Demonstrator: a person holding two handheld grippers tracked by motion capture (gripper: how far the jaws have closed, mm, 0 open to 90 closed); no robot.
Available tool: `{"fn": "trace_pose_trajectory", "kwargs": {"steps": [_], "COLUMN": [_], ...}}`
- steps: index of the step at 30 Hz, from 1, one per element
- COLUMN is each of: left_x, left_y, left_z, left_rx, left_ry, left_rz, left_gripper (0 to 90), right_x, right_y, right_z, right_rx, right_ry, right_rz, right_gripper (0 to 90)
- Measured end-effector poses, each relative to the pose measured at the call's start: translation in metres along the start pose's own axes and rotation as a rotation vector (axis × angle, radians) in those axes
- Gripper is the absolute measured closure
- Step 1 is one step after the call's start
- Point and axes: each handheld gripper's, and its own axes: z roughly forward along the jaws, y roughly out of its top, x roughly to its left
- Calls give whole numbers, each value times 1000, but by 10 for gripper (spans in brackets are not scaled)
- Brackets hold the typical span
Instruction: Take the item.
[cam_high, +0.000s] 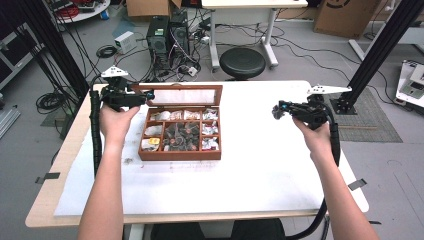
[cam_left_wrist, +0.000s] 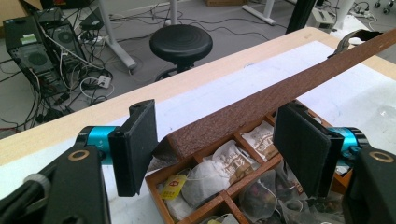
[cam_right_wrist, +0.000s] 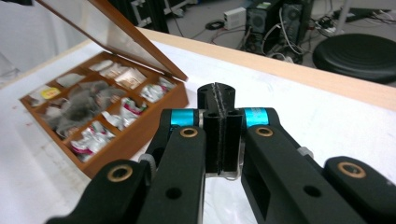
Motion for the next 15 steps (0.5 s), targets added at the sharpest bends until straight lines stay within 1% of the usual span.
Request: {"fn": "trace_pose_trajectory", "kwargs": {"steps": [1,3,4,7,8,15], "left_x": [0,0,0,0,0,0], "left_y": [0,0,0,0,0,0], "left_z": [0,0,0,0,0,0], "left_rx": [0,2,2,2,2,2], "left_ry": [0,0,1,1,1,1], "left_rz": [0,1,1,2,2,2], "left_gripper": [309,309,309,308,308,309], "right_x": [-5,-6,-10,-11,-12,-16], "right_y": [-4,-6,-10,-13,-14,-20], "right_z": [-1,-1,0,0,1,4], "right_rx": [4,7,13,23,23,41], "right_ry": [-5,-8,-12,-18,-22,-27], "right_rz": [8,10,18,22,16,30], "right_gripper": [900,900,900,900,900,900]}}
